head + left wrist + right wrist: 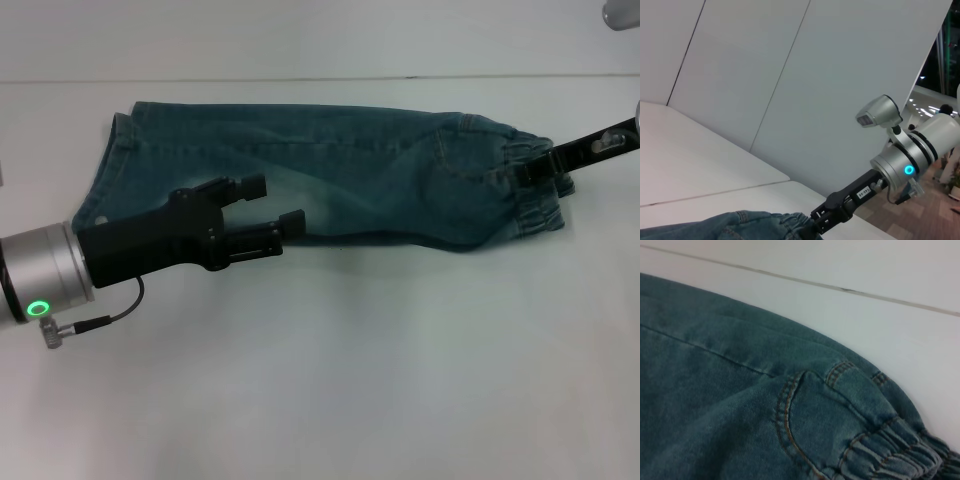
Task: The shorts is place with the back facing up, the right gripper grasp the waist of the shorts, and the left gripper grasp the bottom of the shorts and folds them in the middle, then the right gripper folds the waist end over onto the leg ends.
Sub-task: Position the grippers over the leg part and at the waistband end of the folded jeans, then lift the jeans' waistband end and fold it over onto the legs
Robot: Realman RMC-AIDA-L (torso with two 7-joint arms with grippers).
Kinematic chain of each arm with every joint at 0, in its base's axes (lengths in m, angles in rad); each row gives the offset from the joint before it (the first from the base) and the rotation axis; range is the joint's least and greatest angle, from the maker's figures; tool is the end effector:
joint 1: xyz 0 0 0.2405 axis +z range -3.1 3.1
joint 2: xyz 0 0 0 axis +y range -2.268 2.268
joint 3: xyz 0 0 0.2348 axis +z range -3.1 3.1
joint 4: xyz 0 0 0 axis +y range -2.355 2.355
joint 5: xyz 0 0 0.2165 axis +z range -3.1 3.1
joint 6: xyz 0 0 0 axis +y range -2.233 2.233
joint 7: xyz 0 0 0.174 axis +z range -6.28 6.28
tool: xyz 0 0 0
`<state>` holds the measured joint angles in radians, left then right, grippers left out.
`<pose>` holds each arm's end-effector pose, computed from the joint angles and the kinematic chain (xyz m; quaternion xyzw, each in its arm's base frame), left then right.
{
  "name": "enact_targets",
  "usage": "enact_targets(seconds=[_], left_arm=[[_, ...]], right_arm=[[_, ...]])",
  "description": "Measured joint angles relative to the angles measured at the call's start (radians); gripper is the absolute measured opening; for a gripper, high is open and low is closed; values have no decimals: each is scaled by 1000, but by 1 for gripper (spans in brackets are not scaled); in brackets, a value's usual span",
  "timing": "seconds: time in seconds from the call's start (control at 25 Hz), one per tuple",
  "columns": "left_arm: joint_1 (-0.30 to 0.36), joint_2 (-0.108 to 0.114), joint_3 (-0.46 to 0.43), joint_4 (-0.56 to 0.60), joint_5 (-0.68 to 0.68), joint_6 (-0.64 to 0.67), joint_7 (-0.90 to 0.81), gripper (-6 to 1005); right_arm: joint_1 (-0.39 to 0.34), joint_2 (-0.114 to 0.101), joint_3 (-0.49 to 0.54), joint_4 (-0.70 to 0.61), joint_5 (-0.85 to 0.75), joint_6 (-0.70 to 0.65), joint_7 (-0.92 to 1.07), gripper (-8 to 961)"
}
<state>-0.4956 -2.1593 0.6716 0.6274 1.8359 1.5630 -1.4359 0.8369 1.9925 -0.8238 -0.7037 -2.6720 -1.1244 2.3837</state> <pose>-0.2148 0.3299 -0.0303 -0.8875 -0.2723 -0.3501 0.1252 0.2552 0.4448 0.0196 -0.8389 0.4585 -0.0514 0.2887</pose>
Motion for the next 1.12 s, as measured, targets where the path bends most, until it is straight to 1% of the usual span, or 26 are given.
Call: enact_targets(seconds=[0.28,0.4,0.48,0.6,0.68,0.8,0.96,1.12], left_arm=[[2,-1,-4,0,-8,0,0,948],[-9,-2,-8,-1,-16,-7,5,942],[-21,-3,-10,-11,-32,-25,21,929],[-44,-7,-14,-65,-116,-96,100,910],[-61,-9,-14,-114,-186,-142,180,898],[-98,-11,-16,-199,-304,-235,324,879],[-159,-13,-15,-303,-409,-357,472,655],[-234,-16,-4,-404,-425,-487,607,466]], right_arm=[[0,0,4,-3,0,-8,-10,480],[-15,-2,8,-38,18,-43,-19,425],[-40,-4,9,-91,52,-81,-23,366],[-88,-10,10,-184,128,-158,-25,343],[-127,-19,19,-257,205,-229,-31,327],[-167,-35,50,-314,298,-317,-43,300],[-200,-61,124,-332,413,-431,-78,262],[-210,-78,201,-333,486,-513,-109,224]])
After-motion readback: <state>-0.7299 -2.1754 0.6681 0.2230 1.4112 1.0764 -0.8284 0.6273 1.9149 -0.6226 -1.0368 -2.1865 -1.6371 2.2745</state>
